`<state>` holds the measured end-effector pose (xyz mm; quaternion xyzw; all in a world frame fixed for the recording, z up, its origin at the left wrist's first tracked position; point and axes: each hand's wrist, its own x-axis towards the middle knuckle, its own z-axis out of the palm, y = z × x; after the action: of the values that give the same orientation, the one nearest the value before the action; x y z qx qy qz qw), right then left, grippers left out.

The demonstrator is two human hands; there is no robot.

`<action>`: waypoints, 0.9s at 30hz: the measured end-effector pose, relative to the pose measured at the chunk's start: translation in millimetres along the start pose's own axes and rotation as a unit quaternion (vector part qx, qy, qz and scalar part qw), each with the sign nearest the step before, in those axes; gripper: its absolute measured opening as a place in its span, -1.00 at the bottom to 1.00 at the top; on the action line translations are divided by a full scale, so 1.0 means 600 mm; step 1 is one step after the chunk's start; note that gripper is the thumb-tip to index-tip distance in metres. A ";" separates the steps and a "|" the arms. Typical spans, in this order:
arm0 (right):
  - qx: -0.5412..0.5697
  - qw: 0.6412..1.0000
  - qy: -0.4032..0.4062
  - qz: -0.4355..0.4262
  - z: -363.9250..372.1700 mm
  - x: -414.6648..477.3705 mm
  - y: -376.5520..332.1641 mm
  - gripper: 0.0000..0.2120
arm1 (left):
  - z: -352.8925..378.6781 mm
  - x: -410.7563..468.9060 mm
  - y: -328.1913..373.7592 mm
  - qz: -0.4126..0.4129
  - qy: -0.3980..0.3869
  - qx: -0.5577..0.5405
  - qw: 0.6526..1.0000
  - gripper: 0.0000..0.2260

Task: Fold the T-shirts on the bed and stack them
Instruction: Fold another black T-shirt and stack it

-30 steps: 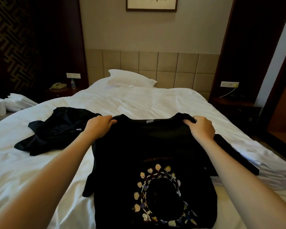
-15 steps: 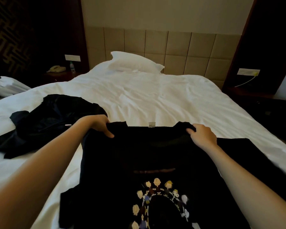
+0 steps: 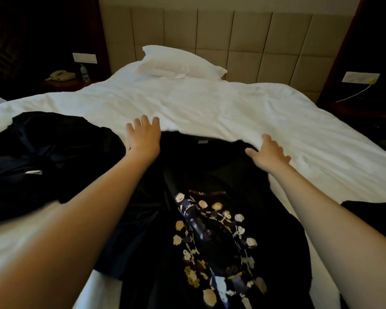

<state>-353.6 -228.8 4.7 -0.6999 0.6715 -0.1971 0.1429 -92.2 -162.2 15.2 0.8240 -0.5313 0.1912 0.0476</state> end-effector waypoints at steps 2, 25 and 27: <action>0.006 1.000 -0.007 0.012 0.026 -0.017 0.026 -0.46 | 0.027 -0.033 0.020 0.036 -0.012 0.003 0.999 -0.46; 0.367 0.856 -0.253 0.261 -0.011 -0.486 0.139 -0.54 | -0.024 -0.551 -0.005 -0.361 -0.209 -0.693 0.588 -0.51; 0.414 0.822 -0.270 0.282 -0.014 -0.515 0.150 -0.59 | -0.039 -0.567 -0.003 -0.385 -0.285 -0.752 0.453 -0.66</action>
<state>-443.3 74.6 -55.9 -0.3801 0.6292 -0.2104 0.6445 -219.8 136.9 -87.5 0.5967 -0.0804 -0.5660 0.5631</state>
